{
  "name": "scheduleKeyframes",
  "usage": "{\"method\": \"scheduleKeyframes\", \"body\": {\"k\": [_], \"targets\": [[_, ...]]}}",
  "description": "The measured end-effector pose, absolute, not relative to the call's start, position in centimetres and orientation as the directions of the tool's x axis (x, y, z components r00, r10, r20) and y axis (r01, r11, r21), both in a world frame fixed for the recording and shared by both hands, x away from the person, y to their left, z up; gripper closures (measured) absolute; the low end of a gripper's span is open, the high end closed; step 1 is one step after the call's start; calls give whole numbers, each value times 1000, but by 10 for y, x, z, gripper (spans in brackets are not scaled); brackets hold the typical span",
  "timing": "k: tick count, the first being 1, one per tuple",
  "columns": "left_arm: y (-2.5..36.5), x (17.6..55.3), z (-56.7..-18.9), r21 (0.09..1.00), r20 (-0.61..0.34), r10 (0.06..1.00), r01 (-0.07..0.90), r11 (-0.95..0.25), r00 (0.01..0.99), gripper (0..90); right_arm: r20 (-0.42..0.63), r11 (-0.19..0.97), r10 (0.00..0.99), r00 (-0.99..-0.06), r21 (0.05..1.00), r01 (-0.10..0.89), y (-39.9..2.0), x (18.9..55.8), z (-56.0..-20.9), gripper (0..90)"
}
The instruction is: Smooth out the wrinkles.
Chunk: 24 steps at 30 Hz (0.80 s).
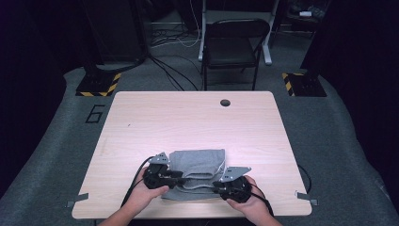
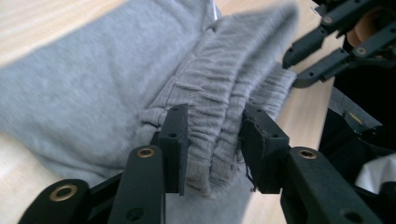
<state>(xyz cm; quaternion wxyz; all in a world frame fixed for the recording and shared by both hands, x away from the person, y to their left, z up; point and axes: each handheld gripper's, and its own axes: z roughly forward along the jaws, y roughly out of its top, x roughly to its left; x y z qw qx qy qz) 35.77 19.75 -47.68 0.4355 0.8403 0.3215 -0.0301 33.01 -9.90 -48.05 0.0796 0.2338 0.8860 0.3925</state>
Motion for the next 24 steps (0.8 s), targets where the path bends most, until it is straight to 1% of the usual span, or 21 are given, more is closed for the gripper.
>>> {"method": "scheduleKeyframes", "body": {"k": [1,5,8,13,15,16,17,20,24], "targets": [[198,355,-478,719,-328,512,562,-410,794,602,61,584,477,-877,724,368,-100,328,-481,726],[200,347,-475,721,-337,504,562,-405,795,565,74,576,474,-877,728,373,-105,324,-478,705],[203,344,-470,735,-337,497,553,-392,800,542,88,542,493,-866,747,385,-110,320,-473,695],[206,352,-466,741,-268,542,529,-412,797,516,62,491,478,-876,808,325,-115,320,-457,669],[204,357,-469,740,-252,558,529,-415,790,510,27,498,484,-875,813,301,-113,323,-452,653],[203,360,-470,735,-237,563,525,-428,791,507,30,493,495,-868,813,310,-111,326,-451,646],[201,363,-472,735,-220,570,519,-436,791,504,31,495,496,-868,811,312,-109,329,-452,641],[197,369,-478,733,-239,576,534,-421,782,497,41,500,497,-866,803,325,-100,341,-458,630],[192,370,-486,724,-252,568,543,-426,783,489,93,514,482,-871,775,367,-89,354,-473,605]]}}
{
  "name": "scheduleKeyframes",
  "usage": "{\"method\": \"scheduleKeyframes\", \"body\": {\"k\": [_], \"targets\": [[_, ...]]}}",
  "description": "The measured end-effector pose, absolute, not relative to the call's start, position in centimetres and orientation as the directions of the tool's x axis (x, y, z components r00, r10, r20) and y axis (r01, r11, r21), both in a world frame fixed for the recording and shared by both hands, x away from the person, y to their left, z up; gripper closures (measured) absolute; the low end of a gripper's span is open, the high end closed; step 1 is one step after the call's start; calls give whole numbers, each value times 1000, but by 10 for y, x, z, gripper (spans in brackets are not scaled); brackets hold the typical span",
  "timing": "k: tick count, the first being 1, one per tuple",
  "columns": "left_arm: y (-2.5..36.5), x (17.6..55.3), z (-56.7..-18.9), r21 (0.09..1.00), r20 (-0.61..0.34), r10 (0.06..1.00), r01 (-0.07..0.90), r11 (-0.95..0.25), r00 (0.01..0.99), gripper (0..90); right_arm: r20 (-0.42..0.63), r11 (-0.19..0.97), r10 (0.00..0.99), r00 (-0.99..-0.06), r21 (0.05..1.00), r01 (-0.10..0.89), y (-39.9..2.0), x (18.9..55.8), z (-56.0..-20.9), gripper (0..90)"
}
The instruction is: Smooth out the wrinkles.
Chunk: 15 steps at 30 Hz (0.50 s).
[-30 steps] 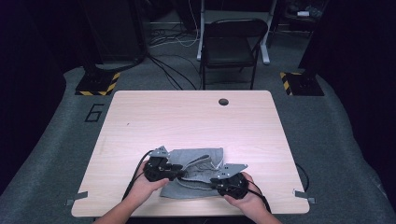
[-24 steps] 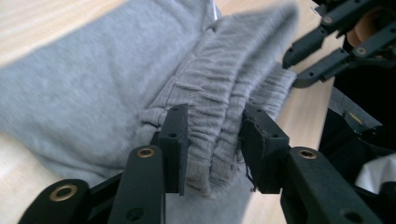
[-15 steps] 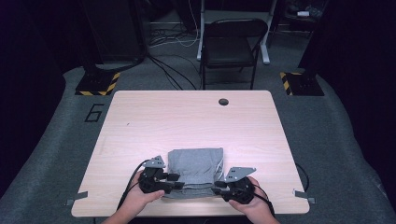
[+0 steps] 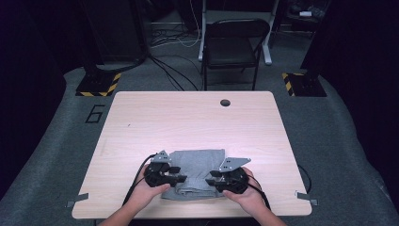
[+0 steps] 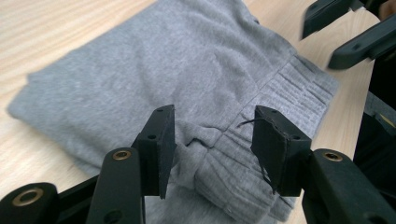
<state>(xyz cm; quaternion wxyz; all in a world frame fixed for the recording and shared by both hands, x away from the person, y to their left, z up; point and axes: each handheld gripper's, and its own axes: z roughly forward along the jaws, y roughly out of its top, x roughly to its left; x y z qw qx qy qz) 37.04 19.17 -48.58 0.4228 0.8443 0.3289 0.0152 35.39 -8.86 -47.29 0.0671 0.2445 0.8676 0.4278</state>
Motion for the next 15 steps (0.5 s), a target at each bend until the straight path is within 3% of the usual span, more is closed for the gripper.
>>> {"method": "scheduleKeyframes", "body": {"k": [5,15], "targets": [[188,367,-494,717,-234,550,524,-460,802,473,113,539,469,-876,749,386,-85,355,-487,606],[186,366,-504,705,-237,535,523,-480,811,468,32,616,431,-902,719,320,-83,352,-497,608]]}}
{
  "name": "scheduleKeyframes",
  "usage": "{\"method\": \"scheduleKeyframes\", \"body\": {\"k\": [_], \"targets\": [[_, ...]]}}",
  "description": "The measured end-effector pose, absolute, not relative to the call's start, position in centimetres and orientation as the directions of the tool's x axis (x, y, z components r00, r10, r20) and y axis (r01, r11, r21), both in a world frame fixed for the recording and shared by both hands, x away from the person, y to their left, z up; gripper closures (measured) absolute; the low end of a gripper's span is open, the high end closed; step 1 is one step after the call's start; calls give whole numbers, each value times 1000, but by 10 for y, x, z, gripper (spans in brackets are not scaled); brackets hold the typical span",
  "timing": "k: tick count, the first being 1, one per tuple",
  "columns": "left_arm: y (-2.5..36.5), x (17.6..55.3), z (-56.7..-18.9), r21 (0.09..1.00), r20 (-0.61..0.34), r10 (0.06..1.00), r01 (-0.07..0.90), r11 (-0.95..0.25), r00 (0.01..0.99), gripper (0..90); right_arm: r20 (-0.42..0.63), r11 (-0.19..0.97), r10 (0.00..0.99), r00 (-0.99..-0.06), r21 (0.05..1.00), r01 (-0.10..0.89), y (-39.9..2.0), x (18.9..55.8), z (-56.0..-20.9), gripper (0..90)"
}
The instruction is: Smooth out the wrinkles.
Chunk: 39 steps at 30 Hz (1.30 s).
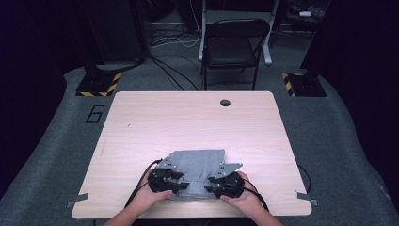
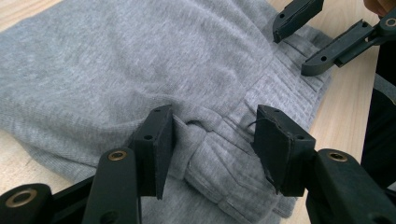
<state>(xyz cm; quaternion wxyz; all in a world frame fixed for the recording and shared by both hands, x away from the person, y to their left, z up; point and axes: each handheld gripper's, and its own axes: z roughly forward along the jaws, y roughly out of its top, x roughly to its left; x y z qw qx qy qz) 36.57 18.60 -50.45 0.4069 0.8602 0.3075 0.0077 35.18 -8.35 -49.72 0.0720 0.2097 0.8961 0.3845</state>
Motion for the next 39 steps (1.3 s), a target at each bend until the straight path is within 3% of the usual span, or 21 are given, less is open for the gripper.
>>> {"method": "scheduleKeyframes", "body": {"k": [8,12,28,39], "targets": [[186,366,-504,701,-248,541,534,-472,803,465,58,602,443,-895,720,345,-84,353,-499,608],[186,367,-500,698,-251,540,537,-474,803,439,113,589,443,-889,711,384,-85,357,-493,565],[198,385,-481,723,-253,571,545,-425,781,426,98,558,484,-869,731,393,-93,367,-471,456],[210,412,-479,728,-245,622,565,-388,744,429,77,561,529,-845,715,417,-97,388,-468,463]]}}
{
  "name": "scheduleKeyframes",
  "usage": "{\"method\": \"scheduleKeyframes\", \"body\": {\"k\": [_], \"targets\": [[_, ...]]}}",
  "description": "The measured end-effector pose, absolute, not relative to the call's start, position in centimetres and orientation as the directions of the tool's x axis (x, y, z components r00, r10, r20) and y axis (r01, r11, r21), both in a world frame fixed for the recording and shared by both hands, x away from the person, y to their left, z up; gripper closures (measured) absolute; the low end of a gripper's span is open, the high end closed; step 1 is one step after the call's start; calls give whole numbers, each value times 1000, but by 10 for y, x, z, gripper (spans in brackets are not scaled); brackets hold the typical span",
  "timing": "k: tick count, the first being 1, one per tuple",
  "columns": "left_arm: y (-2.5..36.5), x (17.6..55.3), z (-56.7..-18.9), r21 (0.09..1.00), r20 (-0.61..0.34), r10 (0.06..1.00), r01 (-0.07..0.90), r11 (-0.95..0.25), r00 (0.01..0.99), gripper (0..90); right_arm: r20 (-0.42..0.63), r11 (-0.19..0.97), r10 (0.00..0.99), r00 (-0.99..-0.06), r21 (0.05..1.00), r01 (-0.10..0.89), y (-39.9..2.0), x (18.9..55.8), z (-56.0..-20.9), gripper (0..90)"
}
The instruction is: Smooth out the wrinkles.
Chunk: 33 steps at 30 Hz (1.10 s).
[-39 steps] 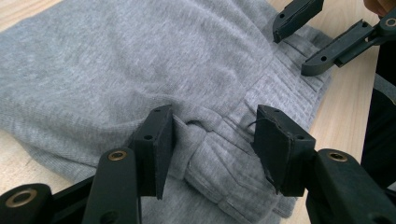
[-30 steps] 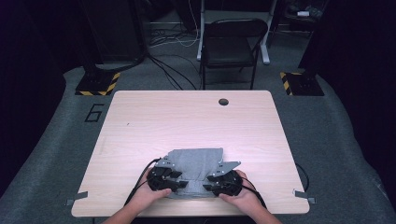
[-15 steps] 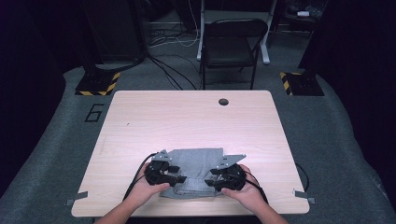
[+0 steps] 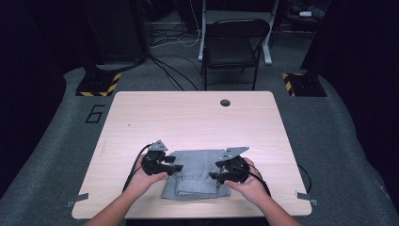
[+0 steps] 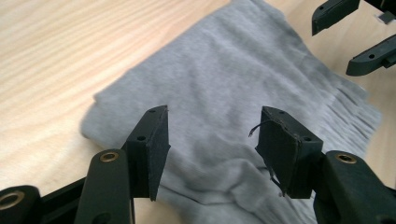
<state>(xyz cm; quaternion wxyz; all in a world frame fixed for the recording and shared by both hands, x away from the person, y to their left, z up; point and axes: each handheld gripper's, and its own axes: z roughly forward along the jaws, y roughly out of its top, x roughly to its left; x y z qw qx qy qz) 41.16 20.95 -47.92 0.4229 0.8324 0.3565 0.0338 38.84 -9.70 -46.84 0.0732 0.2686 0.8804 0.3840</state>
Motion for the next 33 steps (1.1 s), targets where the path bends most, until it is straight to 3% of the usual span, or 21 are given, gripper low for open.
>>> {"method": "scheduleKeyframes", "body": {"k": [7,10,18,33], "targets": [[215,435,-486,717,-249,651,588,-373,717,431,41,575,566,-823,696,430,-99,414,-472,468],[214,442,-488,717,-259,652,595,-364,712,449,28,577,576,-817,694,430,-101,424,-473,510],[215,455,-496,714,-255,668,602,-358,699,472,63,504,640,-766,718,480,-114,447,-477,532],[214,460,-510,690,-265,679,627,-363,685,459,75,536,665,-743,644,546,-109,469,-496,392]]}}
